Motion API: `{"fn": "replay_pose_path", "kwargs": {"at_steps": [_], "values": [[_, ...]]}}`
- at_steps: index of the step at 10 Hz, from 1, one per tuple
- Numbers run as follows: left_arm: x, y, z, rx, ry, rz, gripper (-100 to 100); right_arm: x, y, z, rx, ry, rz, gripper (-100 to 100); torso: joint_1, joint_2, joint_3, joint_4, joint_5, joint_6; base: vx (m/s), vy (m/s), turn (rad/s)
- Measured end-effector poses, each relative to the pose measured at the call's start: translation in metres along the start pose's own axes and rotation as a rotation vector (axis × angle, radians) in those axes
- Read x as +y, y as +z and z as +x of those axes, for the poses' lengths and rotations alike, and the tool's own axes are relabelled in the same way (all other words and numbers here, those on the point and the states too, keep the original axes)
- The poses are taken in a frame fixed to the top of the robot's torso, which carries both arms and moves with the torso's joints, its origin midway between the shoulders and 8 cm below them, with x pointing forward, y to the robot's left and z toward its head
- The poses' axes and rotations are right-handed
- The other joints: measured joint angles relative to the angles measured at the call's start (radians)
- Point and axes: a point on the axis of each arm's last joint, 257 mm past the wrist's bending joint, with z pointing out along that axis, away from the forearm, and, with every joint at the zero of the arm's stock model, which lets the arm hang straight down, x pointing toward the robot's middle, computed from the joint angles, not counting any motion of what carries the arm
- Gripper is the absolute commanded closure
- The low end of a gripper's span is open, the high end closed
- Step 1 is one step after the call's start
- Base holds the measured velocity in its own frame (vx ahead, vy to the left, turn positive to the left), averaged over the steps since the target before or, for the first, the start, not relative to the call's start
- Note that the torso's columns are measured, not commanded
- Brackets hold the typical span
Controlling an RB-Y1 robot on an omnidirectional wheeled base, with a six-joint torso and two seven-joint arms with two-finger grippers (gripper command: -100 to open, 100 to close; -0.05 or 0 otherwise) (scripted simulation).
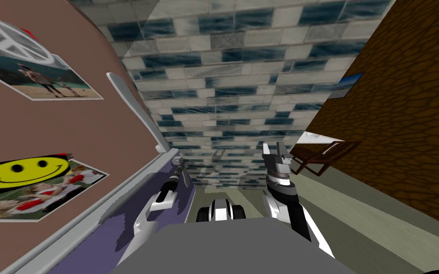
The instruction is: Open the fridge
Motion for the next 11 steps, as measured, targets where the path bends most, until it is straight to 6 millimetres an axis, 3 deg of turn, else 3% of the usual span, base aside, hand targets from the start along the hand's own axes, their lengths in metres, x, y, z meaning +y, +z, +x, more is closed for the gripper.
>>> {"fn": "replay_pose_path", "kwargs": {"at_steps": [2,3,7,9,11], "values": [[0.006,0.005,0.009,0.016,-0.004,-0.01,100,0.0,0.0,0.0,0.0,0.0,0.0,0,0.007,-0.009,-0.007,-0.004,0.001,-0.005,-0.074,-0.017,-0.052],[0.003,0.015,0.005,0.016,-0.003,0.002,100,0.0,0.0,0.0,0.0,0.0,0.0,0,0.005,-0.004,-0.004,-0.002,0.001,0.002,-0.18,-0.053,-0.116],[-0.004,0.045,0.006,0.028,-0.001,0.025,100,0.0,0.0,0.0,0.0,0.0,0.0,0,-0.001,-0.006,-0.004,-0.001,0.0,0.002,-0.143,-0.079,-0.083],[0.002,0.048,0.013,0.042,-0.005,0.013,100,0.0,0.0,0.0,0.0,0.0,0.0,0,0.007,-0.012,-0.009,-0.005,0.0,-0.004,-0.08,-0.022,-0.065],[-0.004,0.064,0.005,0.034,0.0,0.032,100,0.0,0.0,0.0,0.0,0.0,0.0,0,0.001,-0.005,-0.003,-0.002,0.0,0.002,-0.141,-0.055,-0.07]]}}
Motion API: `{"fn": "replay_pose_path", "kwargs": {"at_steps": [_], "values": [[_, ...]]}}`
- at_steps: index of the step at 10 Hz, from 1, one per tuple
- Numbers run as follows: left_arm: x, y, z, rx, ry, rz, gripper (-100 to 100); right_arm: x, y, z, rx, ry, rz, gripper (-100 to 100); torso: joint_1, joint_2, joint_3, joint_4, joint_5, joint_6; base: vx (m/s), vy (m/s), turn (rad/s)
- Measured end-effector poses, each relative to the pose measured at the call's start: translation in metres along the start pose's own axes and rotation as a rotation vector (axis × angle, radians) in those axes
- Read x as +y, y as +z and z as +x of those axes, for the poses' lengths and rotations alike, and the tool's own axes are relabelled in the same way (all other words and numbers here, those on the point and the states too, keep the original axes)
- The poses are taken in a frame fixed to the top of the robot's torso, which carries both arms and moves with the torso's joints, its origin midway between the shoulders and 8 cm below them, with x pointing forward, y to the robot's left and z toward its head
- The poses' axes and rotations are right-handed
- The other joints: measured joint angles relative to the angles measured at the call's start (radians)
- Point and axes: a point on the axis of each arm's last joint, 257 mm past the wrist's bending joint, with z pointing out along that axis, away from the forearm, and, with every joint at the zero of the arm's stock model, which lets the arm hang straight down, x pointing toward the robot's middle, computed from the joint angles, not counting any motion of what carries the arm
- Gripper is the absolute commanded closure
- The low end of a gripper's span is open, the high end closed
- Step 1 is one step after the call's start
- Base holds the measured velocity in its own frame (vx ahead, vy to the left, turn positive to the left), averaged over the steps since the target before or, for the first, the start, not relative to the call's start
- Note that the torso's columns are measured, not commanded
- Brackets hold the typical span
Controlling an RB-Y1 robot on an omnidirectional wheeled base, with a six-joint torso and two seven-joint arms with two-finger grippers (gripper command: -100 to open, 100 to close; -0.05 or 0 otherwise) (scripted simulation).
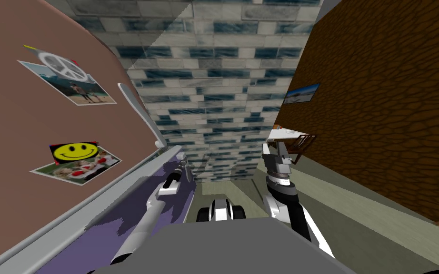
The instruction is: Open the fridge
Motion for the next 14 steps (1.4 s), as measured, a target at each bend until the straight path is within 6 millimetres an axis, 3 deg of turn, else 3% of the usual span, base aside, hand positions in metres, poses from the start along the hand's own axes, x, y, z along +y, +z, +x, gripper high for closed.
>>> {"fn": "replay_pose_path", "kwargs": {"at_steps": [8,9,14], "values": [[0.005,0.044,-0.009,0.015,0.007,-0.017,100,0.0,0.0,0.0,0.0,0.0,0.0,0,0.0,-0.003,-0.003,0.002,-0.004,-0.004,-0.133,-0.075,-0.089],[0.007,0.052,-0.019,0.005,0.011,-0.018,100,0.0,0.0,0.0,0.0,0.0,0.0,0,-0.005,0.001,0.0,0.003,-0.004,0.003,-0.187,-0.103,-0.098],[0.01,0.077,-0.033,0.001,0.02,-0.04,100,0.0,0.0,0.0,0.0,0.0,0.0,0,-0.003,0.003,0.001,0.008,-0.008,-0.003,-0.114,-0.072,-0.065]]}}
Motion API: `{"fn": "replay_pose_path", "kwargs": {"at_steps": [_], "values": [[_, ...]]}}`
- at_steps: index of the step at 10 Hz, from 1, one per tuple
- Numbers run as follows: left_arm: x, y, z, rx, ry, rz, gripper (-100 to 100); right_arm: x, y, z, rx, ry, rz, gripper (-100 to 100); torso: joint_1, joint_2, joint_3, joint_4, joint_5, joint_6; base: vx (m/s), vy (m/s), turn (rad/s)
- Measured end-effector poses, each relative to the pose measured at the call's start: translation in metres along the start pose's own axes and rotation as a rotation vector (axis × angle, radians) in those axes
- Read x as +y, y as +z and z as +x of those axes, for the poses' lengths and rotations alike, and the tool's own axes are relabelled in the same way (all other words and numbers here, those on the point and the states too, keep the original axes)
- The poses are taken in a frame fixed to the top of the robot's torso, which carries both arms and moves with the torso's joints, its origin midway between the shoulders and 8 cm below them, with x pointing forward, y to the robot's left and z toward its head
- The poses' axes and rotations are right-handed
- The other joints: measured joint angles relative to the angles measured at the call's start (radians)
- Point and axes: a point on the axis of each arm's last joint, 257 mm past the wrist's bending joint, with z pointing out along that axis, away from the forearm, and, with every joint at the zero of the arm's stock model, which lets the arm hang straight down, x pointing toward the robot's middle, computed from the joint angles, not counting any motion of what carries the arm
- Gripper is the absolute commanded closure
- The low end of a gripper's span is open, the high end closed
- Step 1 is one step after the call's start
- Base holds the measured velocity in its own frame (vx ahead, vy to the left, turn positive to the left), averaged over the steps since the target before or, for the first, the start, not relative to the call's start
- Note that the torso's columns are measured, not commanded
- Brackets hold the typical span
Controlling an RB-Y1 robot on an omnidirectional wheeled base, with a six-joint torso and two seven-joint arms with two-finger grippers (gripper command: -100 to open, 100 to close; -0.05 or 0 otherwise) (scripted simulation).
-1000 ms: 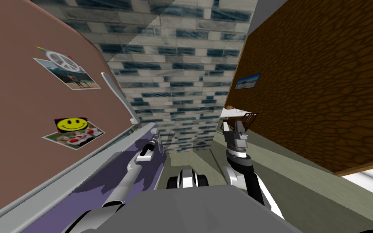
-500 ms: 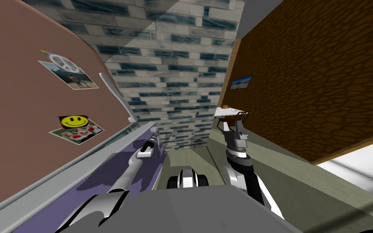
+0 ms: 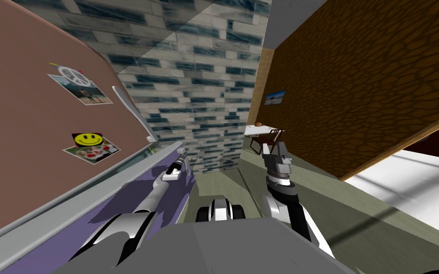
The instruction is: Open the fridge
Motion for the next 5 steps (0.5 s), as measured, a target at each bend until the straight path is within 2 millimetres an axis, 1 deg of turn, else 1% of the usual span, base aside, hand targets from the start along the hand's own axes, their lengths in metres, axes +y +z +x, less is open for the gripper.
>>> {"fn": "replay_pose_path", "kwargs": {"at_steps": [1,2,4,5], "values": [[0.002,0.0,0.002,0.004,0.001,-0.004,100,0.0,0.0,0.0,0.0,0.0,0.0,0,0.001,-0.001,-0.001,-0.002,0.001,-0.002,-0.183,-0.025,-0.161],[-0.007,0.001,0.007,0.014,0.008,0.012,100,0.0,0.0,0.0,0.0,0.0,0.0,0,-0.002,0.004,0.002,-0.004,0.004,0.007,-0.247,-0.026,-0.139],[-0.027,0.0,0.027,0.042,0.009,0.039,100,0.0,0.0,0.0,0.0,0.0,0.0,0,0.001,0.003,0.002,-0.004,0.003,-0.001,-0.246,-0.026,-0.146],[-0.037,0.001,0.037,0.058,0.01,0.056,100,0.0,0.0,0.0,0.0,0.0,0.0,0,0.002,0.003,0.002,-0.004,0.004,-0.002,-0.247,-0.025,-0.14]]}}
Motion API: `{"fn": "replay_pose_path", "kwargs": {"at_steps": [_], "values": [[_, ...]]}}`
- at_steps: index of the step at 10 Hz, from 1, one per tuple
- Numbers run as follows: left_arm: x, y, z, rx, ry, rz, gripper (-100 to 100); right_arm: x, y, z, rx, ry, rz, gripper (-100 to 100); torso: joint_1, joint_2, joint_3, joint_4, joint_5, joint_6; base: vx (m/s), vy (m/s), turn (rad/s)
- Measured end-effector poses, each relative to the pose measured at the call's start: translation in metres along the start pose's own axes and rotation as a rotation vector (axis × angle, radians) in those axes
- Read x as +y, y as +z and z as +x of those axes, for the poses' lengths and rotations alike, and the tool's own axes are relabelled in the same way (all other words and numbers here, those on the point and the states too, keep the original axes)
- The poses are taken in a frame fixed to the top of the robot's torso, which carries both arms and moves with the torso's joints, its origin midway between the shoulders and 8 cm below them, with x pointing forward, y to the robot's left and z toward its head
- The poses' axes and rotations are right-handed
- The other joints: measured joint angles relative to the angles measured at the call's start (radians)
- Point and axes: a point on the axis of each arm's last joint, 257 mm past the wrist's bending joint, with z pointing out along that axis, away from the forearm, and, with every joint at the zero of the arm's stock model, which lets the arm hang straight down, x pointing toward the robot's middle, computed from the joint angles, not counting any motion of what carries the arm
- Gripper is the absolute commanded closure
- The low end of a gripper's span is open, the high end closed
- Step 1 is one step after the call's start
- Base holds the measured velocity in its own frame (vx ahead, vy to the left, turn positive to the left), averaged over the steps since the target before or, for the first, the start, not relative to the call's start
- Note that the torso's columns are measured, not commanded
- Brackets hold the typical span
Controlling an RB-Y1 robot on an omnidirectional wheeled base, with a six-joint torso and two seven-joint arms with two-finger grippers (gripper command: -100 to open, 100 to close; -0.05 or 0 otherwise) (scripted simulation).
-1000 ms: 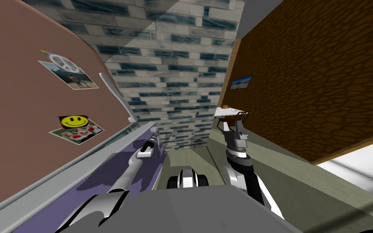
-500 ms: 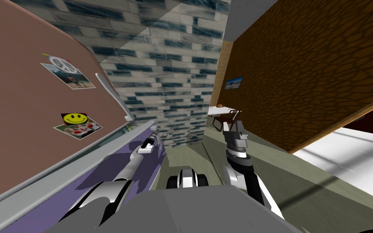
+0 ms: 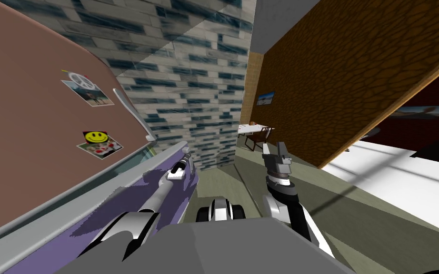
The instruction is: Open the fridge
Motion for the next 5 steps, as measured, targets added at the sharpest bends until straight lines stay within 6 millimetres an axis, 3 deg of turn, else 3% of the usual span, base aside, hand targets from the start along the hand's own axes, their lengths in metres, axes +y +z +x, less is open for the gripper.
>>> {"fn": "replay_pose_path", "kwargs": {"at_steps": [5], "values": [[-0.054,0.008,0.045,0.078,0.012,0.084,100,0.0,0.0,0.0,0.0,0.0,0.0,0,-0.004,-0.001,0.0,0.002,-0.001,0.002,-0.252,-0.054,-0.139]]}}
